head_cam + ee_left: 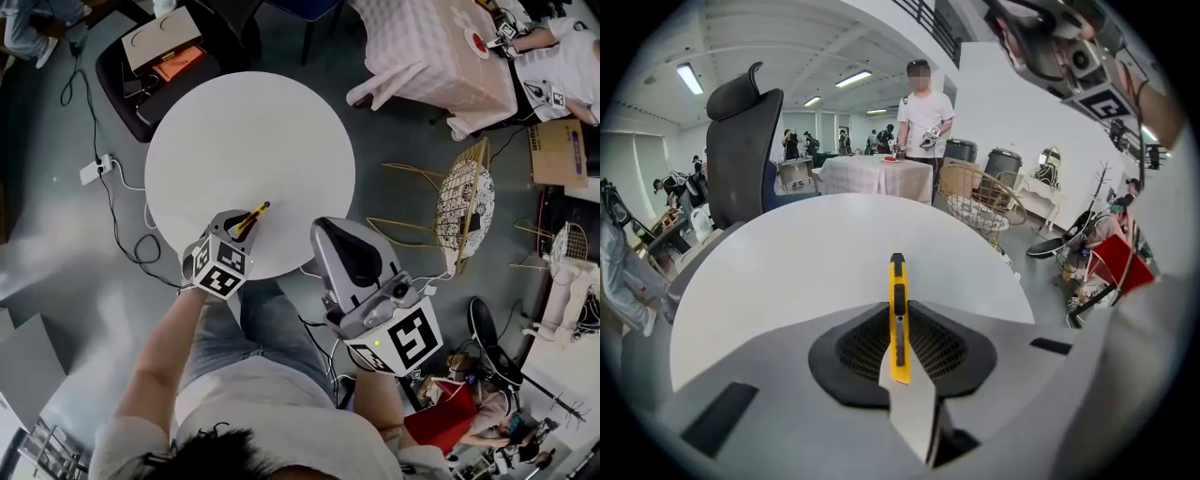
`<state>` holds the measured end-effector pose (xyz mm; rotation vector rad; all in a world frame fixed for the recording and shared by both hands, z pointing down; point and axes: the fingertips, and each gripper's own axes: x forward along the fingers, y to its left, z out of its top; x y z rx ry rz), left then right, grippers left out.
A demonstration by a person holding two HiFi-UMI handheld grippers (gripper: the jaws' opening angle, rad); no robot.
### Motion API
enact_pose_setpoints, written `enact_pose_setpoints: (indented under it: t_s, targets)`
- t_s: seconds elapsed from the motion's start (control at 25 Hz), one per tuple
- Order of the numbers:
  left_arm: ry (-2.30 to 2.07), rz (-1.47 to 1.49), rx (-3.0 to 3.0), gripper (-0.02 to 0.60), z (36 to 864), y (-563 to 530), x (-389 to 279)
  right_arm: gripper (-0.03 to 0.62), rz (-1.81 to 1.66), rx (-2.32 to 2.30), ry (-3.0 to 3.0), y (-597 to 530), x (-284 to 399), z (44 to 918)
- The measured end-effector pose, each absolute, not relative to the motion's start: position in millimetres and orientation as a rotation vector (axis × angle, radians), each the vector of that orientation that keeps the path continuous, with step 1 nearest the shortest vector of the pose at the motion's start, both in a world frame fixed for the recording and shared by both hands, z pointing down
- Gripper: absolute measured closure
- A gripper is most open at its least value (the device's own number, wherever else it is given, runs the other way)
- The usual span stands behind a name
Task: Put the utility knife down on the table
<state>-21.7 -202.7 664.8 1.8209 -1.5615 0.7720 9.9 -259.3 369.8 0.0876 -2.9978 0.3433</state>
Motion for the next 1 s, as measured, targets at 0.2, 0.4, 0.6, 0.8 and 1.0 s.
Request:
enact_pose_setpoints:
  t_s: [0.2, 0.4, 0.6, 0.8, 1.0]
  targets:
    - [-1.537, 0.808, 1.79, 0.515, 675, -202, -22, 0.586, 0.341, 0.091, -2.994, -261, 11, 371]
    - [-1.532, 0.821, 1.773, 0.514, 681, -201, -24, 0.586, 0.342, 0.098, -2.988, -262, 13, 373]
    - [-1.536, 0.789, 1.769, 0.514, 679, -202, -24, 0.586, 0.339, 0.098, -2.992, -261, 15, 370]
    - [-1.529, 0.776, 1.768, 0.514, 679, -199, -23, 0.586, 0.331, 0.097, -2.994, -257, 17, 369]
    - [-1.536, 0.766, 1.76, 0.512, 675, -197, -24, 0.586, 0.323, 0.095, -3.002, -254, 19, 365]
